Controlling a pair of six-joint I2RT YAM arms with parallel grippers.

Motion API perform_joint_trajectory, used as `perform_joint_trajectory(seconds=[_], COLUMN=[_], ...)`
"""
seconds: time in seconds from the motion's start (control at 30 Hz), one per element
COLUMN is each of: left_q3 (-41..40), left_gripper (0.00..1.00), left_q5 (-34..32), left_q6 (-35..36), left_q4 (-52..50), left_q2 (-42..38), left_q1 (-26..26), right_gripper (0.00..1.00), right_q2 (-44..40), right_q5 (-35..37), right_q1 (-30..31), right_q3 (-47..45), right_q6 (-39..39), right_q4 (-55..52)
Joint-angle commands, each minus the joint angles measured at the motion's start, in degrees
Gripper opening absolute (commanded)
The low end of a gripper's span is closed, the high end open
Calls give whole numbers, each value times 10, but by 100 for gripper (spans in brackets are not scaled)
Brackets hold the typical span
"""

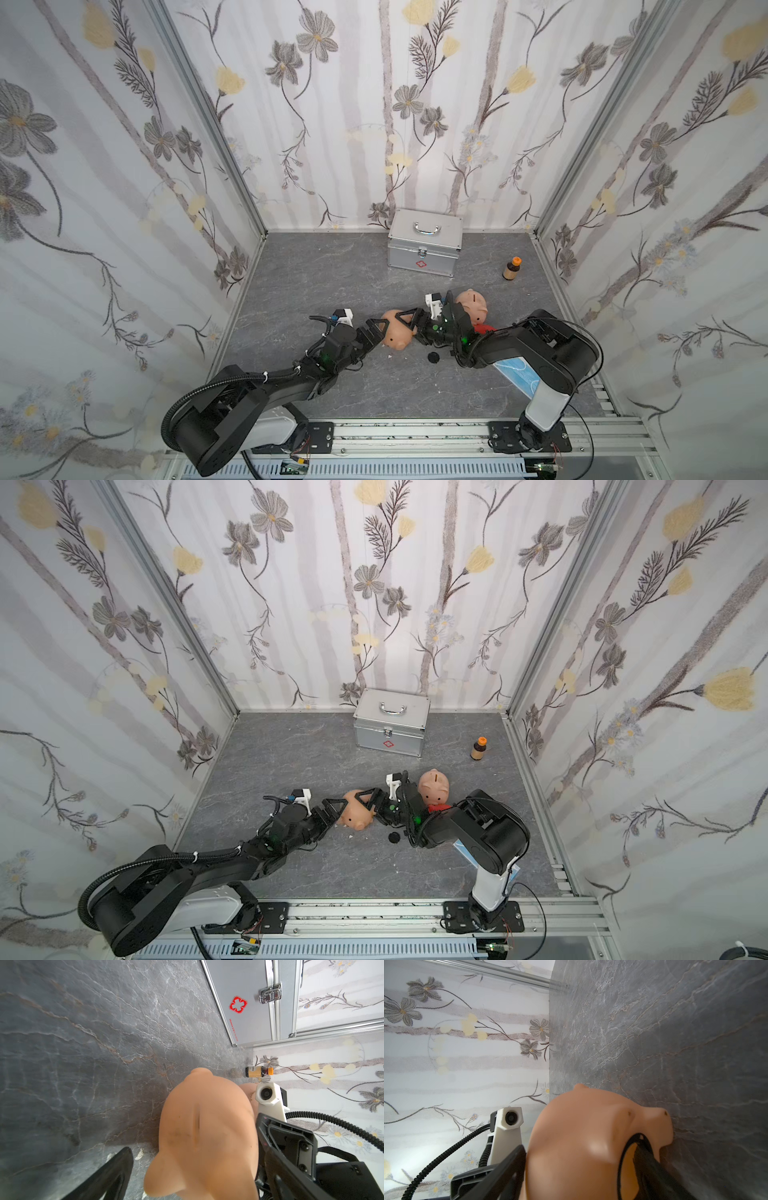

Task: Open piggy banks
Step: Adjust the piggy bank at the center of the board.

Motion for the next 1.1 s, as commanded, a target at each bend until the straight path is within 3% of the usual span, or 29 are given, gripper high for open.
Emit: perform_joint_trajectory(seconds=[0.0,0.43,0.77,1.07], left_q3=[-6,-9,5,7], left_gripper=[100,94,82,78], left_q5=[6,34,18,12], left_q6=[-29,-73,-47,-40], left_q4=[71,269,152,132], left_q2=[27,188,126,117], left_q1=[-3,-10,-14,-15], right_gripper=[80,80,80,84], right_q2=[3,3,3,-3], right_q5=[28,27,30,25], right_q1=[-1,-1,0,0], right_q3=[-4,-3,1,9], right_q6=[7,4,2,-11], right_q4=[-69,-75,-85,-86])
